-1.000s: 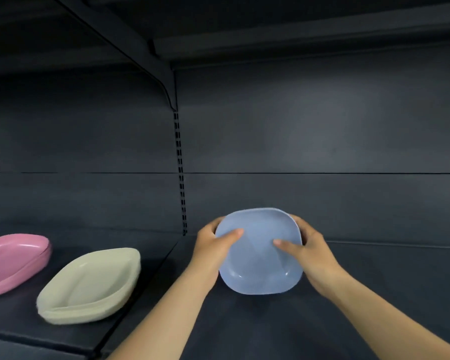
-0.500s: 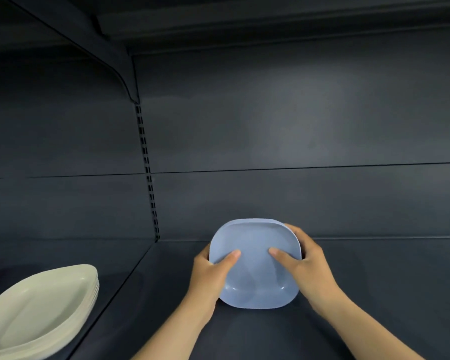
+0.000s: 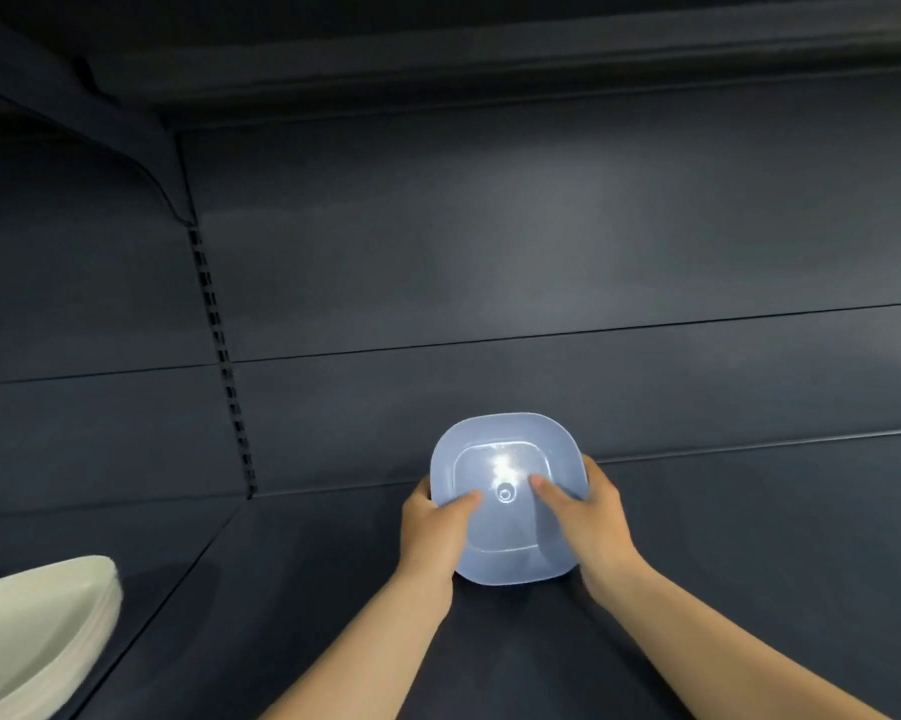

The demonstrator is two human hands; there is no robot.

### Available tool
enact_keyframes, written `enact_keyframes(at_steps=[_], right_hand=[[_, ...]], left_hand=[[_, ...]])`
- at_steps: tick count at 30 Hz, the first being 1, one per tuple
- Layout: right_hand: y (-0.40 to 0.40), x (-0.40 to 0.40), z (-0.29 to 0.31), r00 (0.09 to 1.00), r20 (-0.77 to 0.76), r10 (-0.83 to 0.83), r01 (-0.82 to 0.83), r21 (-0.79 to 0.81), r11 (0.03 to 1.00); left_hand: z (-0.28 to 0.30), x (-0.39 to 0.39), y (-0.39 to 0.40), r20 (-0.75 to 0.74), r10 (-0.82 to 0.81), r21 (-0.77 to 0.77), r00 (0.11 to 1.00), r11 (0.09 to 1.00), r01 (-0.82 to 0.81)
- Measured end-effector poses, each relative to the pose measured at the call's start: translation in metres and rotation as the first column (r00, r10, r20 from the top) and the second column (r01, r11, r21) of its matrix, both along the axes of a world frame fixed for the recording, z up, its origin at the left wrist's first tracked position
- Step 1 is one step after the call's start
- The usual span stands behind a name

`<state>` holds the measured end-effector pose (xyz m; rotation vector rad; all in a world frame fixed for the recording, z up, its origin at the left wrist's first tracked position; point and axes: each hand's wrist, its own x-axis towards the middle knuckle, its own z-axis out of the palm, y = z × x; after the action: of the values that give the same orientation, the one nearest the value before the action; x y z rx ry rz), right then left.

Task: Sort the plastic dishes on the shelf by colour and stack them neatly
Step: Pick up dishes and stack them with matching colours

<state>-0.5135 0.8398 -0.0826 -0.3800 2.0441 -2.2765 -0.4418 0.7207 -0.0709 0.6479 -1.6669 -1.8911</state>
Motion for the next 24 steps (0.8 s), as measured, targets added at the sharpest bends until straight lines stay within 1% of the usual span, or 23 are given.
enact_keyframes(at_steps=[6,12,14,17,21,24], right_hand=[[0.113,-0.075,0.006,0.995,0.038,-0.094,0.089,0.123,0.988],[0.231,-0.167,0.009,0.986,0.086,-0.141,0.116,0.247,0.962],[0.265,-0.192,0.008,0.985,0.11,-0.13,0.092,0.295,0.951],[0.306,-0.224,0.01,0.992,0.108,-0.069,0.025,0.367,0.93],[0.339,-0.26,0.014,0.994,0.112,-0.014,-0.033,0.408,0.913],[0.352,-0.279,0.009,0.994,0.108,0.032,-0.075,0.426,0.902]], left_hand=[[0.003,-0.083,0.107,0.05,-0.047,0.011,0.998,0.999,0.046],[0.004,-0.169,0.22,0.2,-0.12,0.055,0.972,0.992,0.111],[0.004,-0.191,0.252,0.231,-0.135,0.085,0.964,0.989,0.118],[0.006,-0.223,0.289,0.219,-0.132,0.111,0.967,0.988,0.11],[0.001,-0.257,0.32,0.23,-0.082,0.056,0.97,0.996,0.071],[-0.005,-0.277,0.33,0.239,-0.087,0.0,0.967,0.996,0.089]])
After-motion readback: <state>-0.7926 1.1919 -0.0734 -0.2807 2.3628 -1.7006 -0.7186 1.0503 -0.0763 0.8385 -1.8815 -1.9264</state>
